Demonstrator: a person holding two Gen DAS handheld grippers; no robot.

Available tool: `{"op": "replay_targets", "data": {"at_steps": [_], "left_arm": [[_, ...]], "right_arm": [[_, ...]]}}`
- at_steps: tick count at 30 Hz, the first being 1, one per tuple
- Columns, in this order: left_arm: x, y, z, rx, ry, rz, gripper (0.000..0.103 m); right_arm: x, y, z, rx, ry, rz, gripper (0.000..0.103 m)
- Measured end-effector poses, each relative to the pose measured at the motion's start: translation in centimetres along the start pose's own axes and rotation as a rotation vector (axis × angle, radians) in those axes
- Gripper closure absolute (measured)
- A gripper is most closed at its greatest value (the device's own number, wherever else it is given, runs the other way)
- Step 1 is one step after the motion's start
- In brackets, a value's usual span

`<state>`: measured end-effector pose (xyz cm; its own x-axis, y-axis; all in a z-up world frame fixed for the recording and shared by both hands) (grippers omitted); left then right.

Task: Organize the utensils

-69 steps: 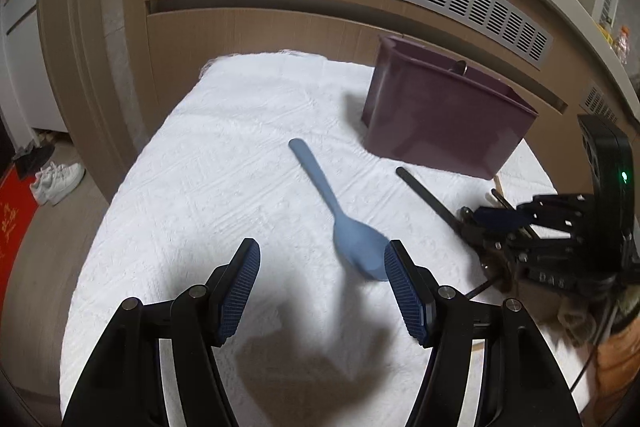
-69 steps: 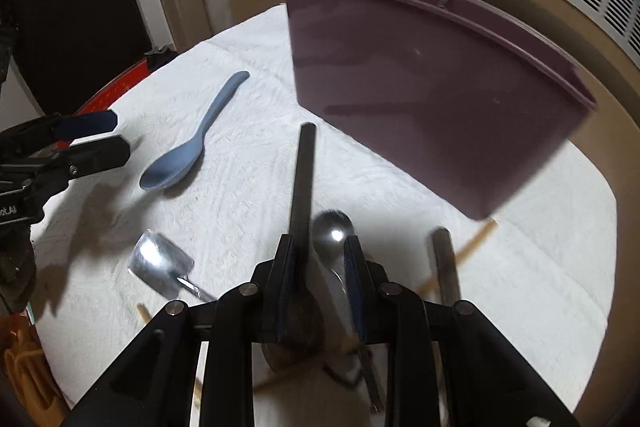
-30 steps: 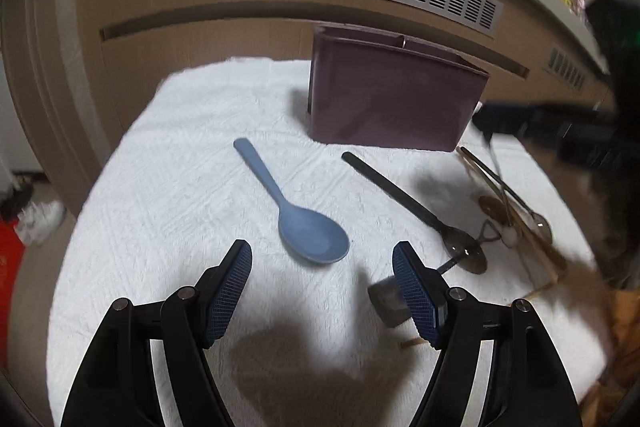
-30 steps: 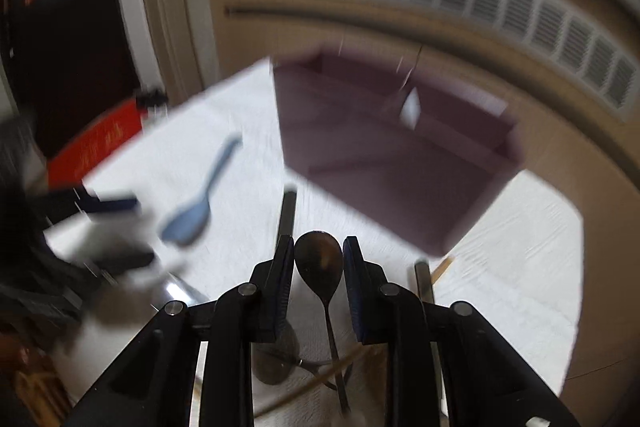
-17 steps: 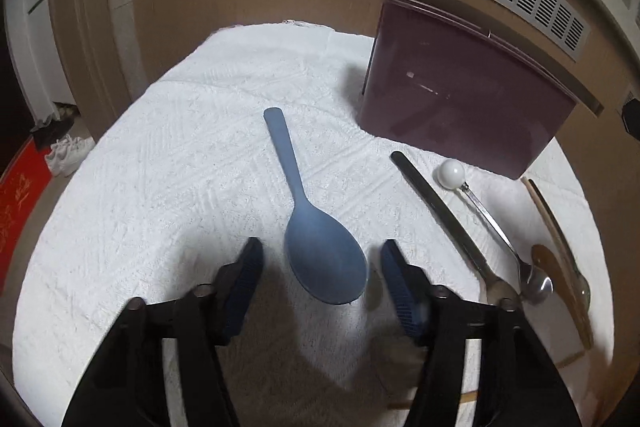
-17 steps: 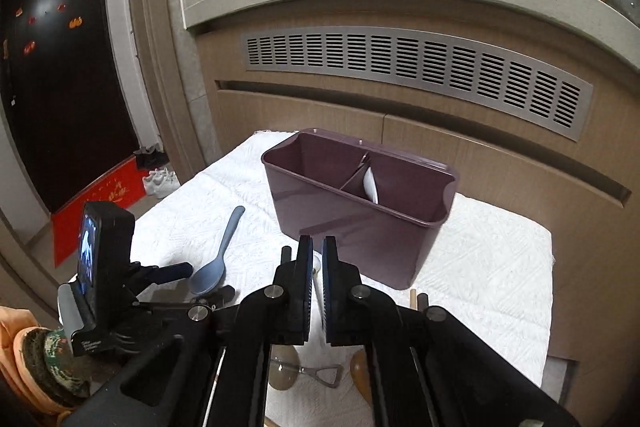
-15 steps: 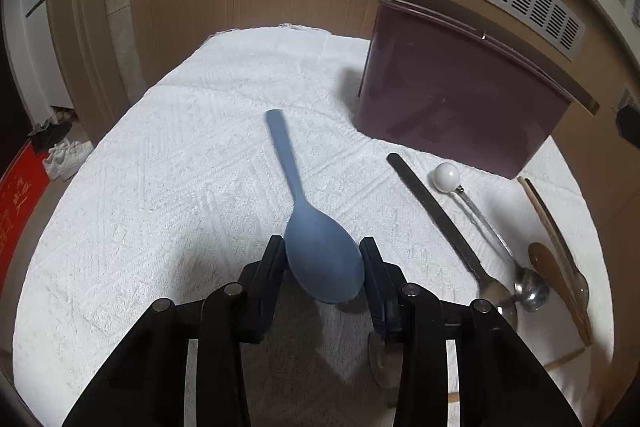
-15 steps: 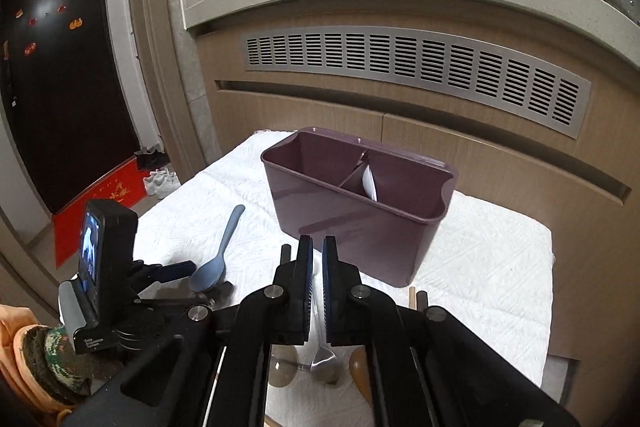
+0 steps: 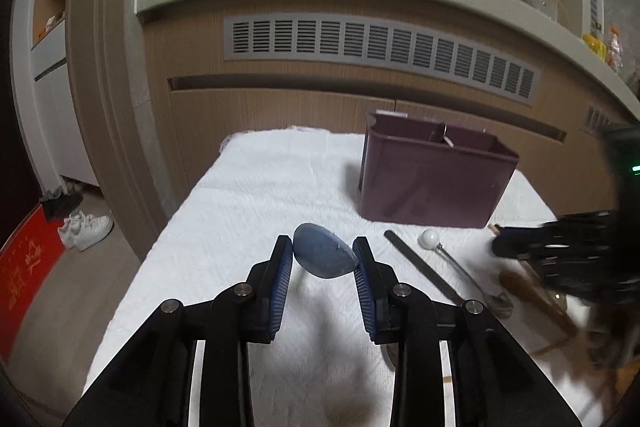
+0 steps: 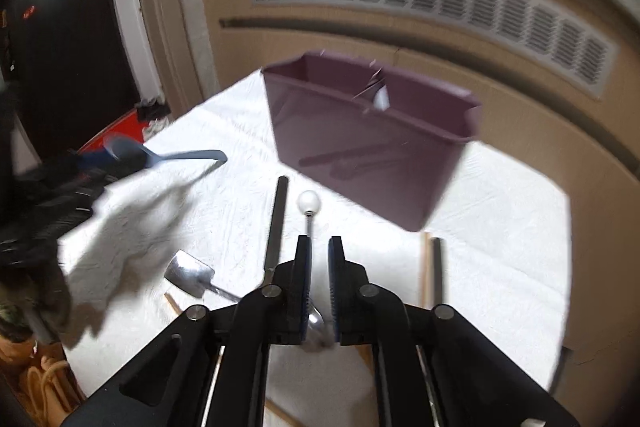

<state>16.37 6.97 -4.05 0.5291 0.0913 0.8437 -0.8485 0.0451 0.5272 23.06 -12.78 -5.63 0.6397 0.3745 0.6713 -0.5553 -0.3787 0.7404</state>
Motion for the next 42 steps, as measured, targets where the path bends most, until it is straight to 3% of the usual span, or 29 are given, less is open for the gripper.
{"op": "replay_targets", "data": {"at_steps": [6,10,15,17,26,28,31,36,39,42], "left_arm": [[0.2,0.6,-1.1,-0.039,0.01,0.006,0.073],[0.2,-0.4,-1.7,-0.09,0.017,0.003,0.072],[0.5,-3.1,-2.6,-0.114,0.061,-0.038,0.075],[0.4,-3.9,-2.7,-0.113,0.073,-0.057,0.096],[-0.6,-1.9,-5.2,-0.154,0.123,-0.134,0.093],[-1.6,-0.6,-5.6,-0.138,0.083,-0.147,0.083],[-4.0,0.9,-5.5,-0.084,0.016,-0.179,0.042],[-5.9,1.1,-6.8,-0.033,0.079,-0.187,0.034],[-6.0,-0.7,-7.7,-0.025,0.151,-0.222,0.034],[-5.7,-2.8,-7.6,-0.025,0.135,-0.257,0.034]], "right_arm": [[2.4,-7.5,-0.5,-0.039,-0.02,-0.094,0.083],[2.8,-10.3,-0.8,-0.049,-0.02,-0.153,0.078],[2.7,-10.6,-1.4,-0.086,0.01,-0.159,0.078],[2.6,-10.5,-1.6,-0.092,0.018,-0.165,0.083],[1.7,-8.6,-1.6,-0.082,0.014,-0.164,0.083],[1.4,-8.1,-1.4,-0.079,0.009,-0.158,0.083],[1.0,-7.3,-1.0,-0.076,0.004,-0.146,0.083],[1.2,-6.0,-1.1,-0.057,-0.011,-0.117,0.083],[1.2,-5.0,-1.4,-0.052,-0.009,-0.098,0.083],[1.2,-3.9,-1.7,-0.045,-0.004,-0.08,0.083]]}}
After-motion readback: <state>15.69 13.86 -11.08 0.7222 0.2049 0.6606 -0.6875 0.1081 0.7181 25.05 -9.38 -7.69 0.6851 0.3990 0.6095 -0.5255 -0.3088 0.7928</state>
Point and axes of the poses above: each gripper's, at about its wrist camera, not at the fingertips, and y roughly against the way its jaws point, z to its right, x to its top, the point moved 3 cm from there along -y, roughly the way its jaws point, and after that the axes turned 1 degree about y, right-handed, at the moved point
